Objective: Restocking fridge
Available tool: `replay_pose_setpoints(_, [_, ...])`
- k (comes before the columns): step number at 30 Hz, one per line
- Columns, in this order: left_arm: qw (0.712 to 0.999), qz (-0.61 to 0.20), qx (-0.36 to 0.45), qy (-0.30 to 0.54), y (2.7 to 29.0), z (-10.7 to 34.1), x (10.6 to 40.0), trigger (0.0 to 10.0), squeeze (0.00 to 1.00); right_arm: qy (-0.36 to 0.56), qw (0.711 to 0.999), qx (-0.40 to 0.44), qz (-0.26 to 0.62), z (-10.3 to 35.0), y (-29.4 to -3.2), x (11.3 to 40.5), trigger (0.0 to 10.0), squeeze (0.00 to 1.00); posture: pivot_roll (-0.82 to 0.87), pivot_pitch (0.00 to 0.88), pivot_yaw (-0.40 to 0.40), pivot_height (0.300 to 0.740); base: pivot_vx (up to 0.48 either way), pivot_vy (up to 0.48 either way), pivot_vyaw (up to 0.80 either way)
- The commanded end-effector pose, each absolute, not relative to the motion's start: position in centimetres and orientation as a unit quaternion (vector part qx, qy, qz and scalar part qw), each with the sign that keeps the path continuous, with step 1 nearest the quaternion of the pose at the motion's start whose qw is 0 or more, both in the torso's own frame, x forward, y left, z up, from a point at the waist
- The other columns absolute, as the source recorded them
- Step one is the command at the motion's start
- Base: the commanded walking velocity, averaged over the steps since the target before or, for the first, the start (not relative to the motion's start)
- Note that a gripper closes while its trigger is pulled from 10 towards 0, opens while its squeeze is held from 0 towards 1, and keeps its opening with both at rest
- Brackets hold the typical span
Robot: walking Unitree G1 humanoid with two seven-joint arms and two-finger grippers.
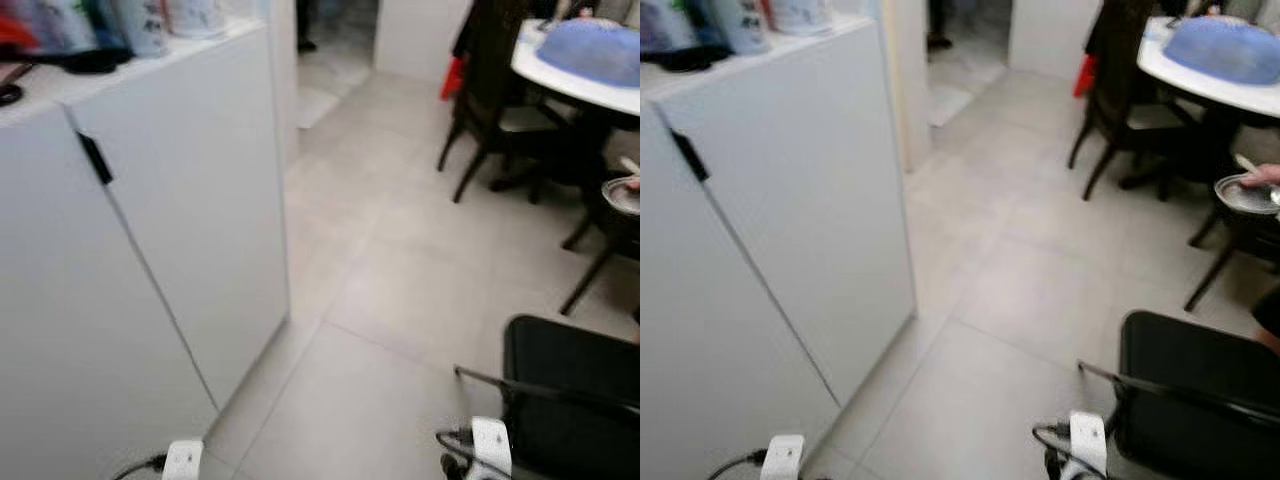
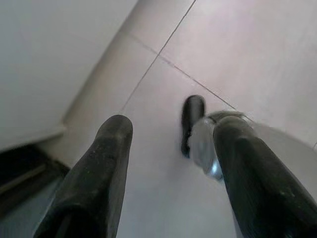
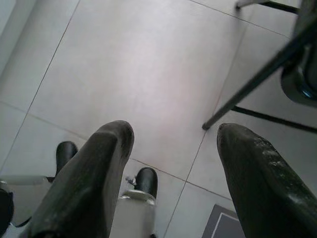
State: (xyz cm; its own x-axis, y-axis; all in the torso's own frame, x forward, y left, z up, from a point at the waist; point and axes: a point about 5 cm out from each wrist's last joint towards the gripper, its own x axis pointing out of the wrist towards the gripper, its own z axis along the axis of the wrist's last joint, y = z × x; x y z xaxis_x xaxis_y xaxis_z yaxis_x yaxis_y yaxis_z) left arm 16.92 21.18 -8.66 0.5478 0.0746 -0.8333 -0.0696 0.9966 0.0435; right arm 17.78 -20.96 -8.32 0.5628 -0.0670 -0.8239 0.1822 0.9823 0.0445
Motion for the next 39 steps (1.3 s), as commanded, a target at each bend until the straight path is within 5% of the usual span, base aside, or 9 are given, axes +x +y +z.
replay_pose_setpoints(1, [0.877, 0.041, 0.008, 0.479, 21.48, -8.68, 16.79, 10.0, 0.00, 0.459, 0.884, 0.058, -0.064, -8.17, -20.70, 18.18, 10.0, 0.00, 0.07, 0.000, -0.051, 0.740, 0.000, 0.000, 0.80])
replay_pose_setpoints(39, [0.875, 0.044, 0.017, 0.481, 21.64, -8.72, 16.64, 10.0, 0.00, 0.466, 0.881, 0.051, -0.065, -8.30, -20.63, 17.98, 10.0, 0.00, 0.06, 0.000, -0.041, 0.740, 0.000, 0.000, 0.75])
